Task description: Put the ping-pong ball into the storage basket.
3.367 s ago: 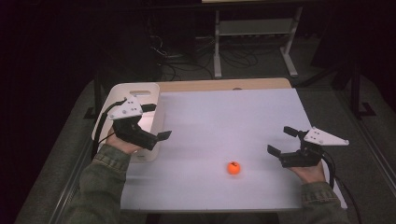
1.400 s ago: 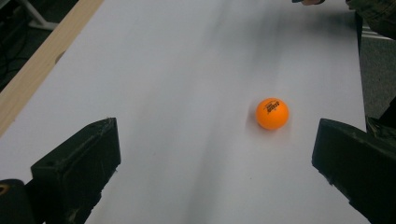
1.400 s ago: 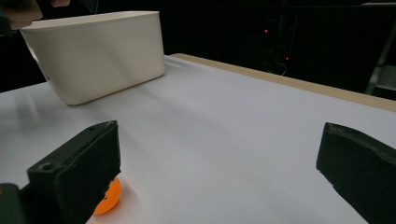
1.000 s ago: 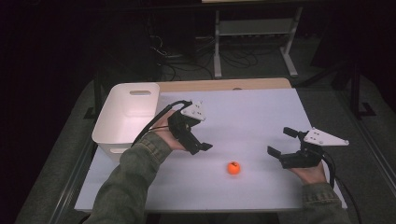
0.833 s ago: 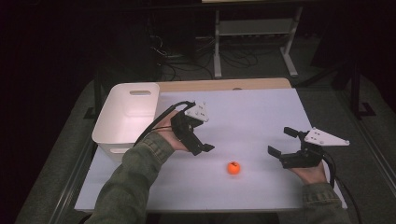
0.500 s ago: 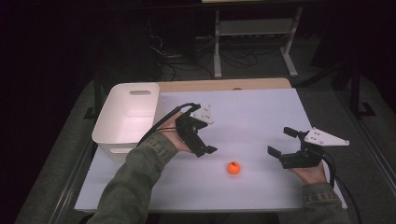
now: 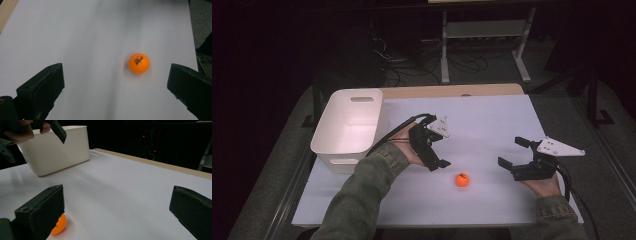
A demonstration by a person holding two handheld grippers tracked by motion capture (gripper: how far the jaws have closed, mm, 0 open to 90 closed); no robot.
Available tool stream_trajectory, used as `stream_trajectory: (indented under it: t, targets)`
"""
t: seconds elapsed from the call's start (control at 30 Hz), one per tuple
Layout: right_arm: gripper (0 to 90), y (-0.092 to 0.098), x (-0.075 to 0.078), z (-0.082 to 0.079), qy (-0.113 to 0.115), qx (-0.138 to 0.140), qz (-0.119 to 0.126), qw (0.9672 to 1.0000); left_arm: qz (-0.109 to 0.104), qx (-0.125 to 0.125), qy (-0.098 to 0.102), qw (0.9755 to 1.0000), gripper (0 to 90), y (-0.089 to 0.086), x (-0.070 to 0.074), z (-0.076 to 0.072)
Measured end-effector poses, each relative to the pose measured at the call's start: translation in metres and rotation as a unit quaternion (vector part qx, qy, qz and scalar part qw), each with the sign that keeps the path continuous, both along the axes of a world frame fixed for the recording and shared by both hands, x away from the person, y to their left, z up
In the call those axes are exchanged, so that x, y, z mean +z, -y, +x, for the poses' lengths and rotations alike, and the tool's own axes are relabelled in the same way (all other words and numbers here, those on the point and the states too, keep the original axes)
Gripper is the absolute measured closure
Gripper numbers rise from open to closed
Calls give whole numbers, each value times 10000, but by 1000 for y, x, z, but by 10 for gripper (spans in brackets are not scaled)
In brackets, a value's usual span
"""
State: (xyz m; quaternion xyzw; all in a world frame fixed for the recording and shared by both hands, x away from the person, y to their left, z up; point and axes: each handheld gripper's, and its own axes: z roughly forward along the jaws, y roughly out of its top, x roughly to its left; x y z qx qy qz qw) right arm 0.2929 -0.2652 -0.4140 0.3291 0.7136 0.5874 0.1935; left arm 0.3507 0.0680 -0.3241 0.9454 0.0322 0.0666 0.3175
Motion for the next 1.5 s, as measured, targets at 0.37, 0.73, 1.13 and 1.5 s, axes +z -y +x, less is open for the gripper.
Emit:
stream_trajectory:
  t: [0.37,0.73,1.13,1.5]
  targets:
    - [0,-2,-1,0,-21,55,-66,10000,239,-171,-72,9995,6,15,-12,-3]
    - [0,-3,0,0,20,63,-88,9999,429,-259,-161,9986,6,25,-26,-4]
    - [0,-3,0,-1,72,73,-116,9999,555,-353,-287,9974,6,36,-42,-5]
    - [0,-1,1,-2,188,11,-140,9997,576,-411,-351,9969,6,41,-52,-7]
